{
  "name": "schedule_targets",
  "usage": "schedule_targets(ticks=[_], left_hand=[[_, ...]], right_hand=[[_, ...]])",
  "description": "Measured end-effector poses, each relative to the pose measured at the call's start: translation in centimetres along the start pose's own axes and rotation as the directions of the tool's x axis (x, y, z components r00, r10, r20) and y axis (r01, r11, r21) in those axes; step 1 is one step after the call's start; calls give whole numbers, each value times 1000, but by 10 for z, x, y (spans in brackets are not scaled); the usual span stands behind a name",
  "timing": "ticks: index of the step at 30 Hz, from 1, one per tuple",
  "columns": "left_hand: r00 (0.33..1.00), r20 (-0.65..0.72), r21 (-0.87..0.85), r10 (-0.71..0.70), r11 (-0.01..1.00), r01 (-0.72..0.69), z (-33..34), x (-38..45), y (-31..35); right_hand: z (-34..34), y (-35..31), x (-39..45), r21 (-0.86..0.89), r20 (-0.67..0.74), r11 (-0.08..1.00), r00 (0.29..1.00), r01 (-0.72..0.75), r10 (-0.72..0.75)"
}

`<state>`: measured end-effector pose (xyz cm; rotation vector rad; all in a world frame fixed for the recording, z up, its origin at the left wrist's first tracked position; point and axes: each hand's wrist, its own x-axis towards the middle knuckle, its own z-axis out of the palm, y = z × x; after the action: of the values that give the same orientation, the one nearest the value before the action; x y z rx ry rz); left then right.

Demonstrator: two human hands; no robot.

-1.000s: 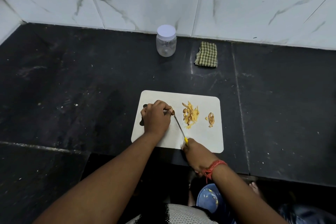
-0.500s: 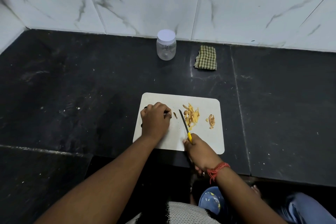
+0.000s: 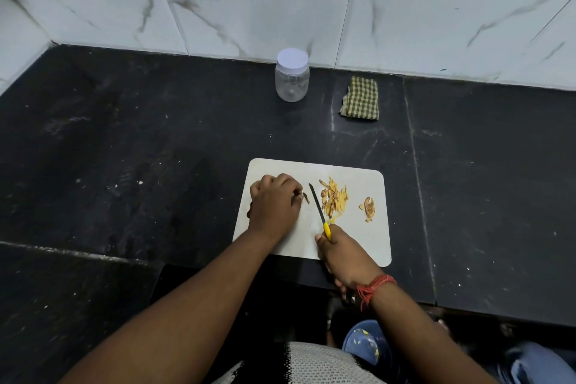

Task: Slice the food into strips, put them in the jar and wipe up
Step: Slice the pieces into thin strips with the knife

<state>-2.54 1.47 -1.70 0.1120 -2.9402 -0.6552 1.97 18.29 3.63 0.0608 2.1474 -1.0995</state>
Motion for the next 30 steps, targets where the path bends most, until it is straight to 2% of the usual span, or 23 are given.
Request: schedule_targets(ticks=[6,13,20,25,27,30], left_hand=[[1000,-9,106,25,994,-23,-4,3,-1],[985,66,203,159,964,-170,-6,12,-3],[998,61,201,6,979,-18,-10,10,-5],[996,-8,4,-88,996,88,-13,4,-14],[999,-11,-12,-42,999,41,-14,0,-22],[992,69,40,105,993,-108,-15,-8,-34]], right_hand=[[-1,-1,3,37,-5,999,1000,-2,2],[-1,-3,9,22,-13,1000,1000,3,-2],[-2,-4,11,19,-14,1000,1000,5,-5],[-1,-5,9,12,-12,1000,1000,9,-9],[-1,-6,8,10,-14,1000,1000,15,-15],[0,-9,7,10,-17,1000,1000,21,-21]])
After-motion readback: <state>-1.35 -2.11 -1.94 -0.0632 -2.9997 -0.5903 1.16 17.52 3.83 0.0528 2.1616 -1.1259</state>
